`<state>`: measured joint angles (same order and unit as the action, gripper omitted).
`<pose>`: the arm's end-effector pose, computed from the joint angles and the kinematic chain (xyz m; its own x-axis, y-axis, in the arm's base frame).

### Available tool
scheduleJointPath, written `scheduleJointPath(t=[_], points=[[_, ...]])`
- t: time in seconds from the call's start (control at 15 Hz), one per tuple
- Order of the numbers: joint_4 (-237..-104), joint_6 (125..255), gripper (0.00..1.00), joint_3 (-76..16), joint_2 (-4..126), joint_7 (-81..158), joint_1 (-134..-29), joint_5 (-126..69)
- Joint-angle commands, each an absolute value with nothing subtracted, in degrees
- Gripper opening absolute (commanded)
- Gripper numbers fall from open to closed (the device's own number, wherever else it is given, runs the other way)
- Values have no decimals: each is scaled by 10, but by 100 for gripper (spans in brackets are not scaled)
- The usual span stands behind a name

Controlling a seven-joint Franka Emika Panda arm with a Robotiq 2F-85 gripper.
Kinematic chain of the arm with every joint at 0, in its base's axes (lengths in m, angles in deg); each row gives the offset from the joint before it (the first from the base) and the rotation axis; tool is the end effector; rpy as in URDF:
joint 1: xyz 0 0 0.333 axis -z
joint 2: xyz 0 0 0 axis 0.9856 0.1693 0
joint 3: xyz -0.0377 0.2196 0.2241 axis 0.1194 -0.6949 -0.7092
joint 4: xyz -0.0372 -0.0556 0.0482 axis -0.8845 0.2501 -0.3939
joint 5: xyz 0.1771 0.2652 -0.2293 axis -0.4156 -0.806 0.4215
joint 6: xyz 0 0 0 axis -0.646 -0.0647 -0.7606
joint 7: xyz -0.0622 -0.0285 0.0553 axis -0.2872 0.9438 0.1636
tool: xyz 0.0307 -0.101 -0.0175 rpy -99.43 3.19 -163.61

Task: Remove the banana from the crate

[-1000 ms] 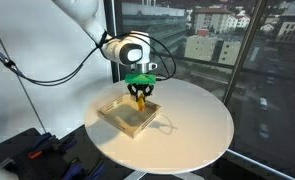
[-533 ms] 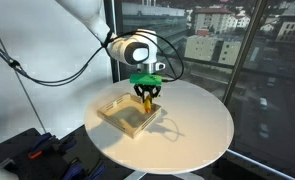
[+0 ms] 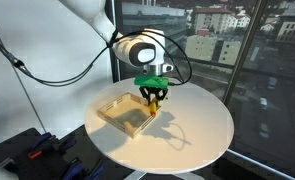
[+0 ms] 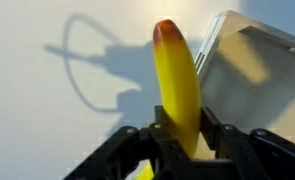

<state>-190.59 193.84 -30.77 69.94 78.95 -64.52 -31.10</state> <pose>0.5841 -0.1989 0.2493 0.9529 0.3034 -0.0026 0.3033 -0.9524 0.0297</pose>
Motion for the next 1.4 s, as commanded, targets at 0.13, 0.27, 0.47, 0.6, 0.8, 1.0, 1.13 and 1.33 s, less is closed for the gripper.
scheduleJointPath(t=[0.13,0.27,0.47,0.6,0.8,1.0,1.13,1.33], points=[[-1884,1923,14,-303,711,783,-626,-325],[-1881,1925,14,-303,719,784,-621,-327],[-1876,1929,14,-304,734,788,-612,-330],[-1870,1931,14,-306,747,789,-608,-331],[-1855,1933,14,-308,768,789,-604,-331],[-1837,1935,14,-311,790,792,-599,-331],[-1825,1935,14,-313,800,793,-595,-332],[-1810,1934,14,-314,811,793,-590,-331]])
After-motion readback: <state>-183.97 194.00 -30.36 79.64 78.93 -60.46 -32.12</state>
